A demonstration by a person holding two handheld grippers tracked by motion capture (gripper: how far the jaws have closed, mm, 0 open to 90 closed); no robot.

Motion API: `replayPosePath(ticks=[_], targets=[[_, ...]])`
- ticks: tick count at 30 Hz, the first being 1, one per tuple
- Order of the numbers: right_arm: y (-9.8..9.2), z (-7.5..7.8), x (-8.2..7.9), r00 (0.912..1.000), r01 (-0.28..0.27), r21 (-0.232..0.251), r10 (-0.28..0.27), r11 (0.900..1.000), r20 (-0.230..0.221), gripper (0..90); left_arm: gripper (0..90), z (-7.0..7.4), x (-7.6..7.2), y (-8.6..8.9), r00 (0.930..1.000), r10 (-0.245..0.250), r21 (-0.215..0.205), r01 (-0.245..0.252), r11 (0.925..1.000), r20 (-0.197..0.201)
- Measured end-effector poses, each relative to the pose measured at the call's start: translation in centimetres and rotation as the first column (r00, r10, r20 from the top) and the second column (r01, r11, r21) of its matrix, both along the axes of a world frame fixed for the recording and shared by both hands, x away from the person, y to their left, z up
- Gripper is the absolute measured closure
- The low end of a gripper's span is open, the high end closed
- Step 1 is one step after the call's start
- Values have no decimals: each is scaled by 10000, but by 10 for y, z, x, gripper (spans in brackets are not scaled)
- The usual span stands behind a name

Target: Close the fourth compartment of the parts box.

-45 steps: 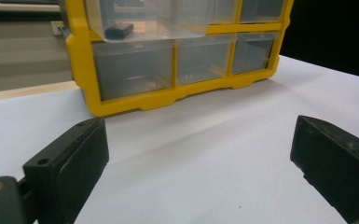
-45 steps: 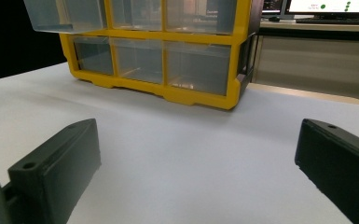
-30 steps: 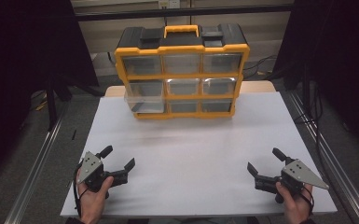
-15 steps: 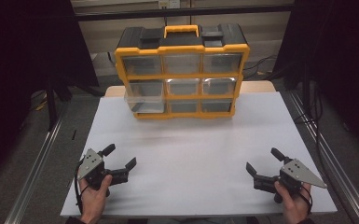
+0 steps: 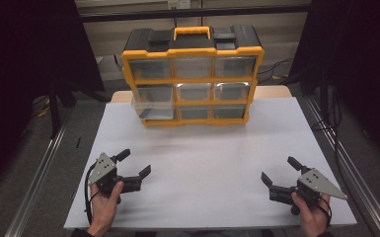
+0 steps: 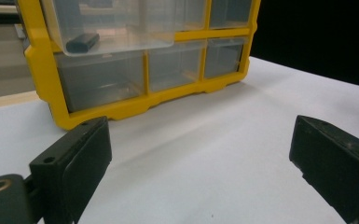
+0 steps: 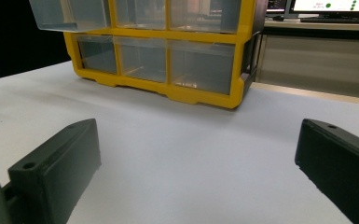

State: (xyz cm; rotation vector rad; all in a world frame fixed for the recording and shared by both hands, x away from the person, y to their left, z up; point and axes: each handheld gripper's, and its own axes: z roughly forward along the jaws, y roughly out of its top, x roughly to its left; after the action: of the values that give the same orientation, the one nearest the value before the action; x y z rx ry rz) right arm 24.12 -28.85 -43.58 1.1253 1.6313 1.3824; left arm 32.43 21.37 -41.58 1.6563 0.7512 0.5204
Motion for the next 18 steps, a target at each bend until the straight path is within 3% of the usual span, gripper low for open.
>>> replayPosePath(ticks=[3, 11, 18], targets=[[0, 0, 0, 10000, -5, -31, 5, 10000, 4, 0, 40, 2, -2, -4, 9997, -208, -106, 210, 9997, 147], [0, 0, 0, 10000, -12, -25, 12, 10000, 4, 0, 34, 8, 3, -14, 9963, -531, 208, 518, 9984, 668], [0, 0, 0, 10000, -12, -39, 12, 10000, -2, 0, 27, 9, 9, -22, 9934, -937, 242, 923, 9954, 659]])
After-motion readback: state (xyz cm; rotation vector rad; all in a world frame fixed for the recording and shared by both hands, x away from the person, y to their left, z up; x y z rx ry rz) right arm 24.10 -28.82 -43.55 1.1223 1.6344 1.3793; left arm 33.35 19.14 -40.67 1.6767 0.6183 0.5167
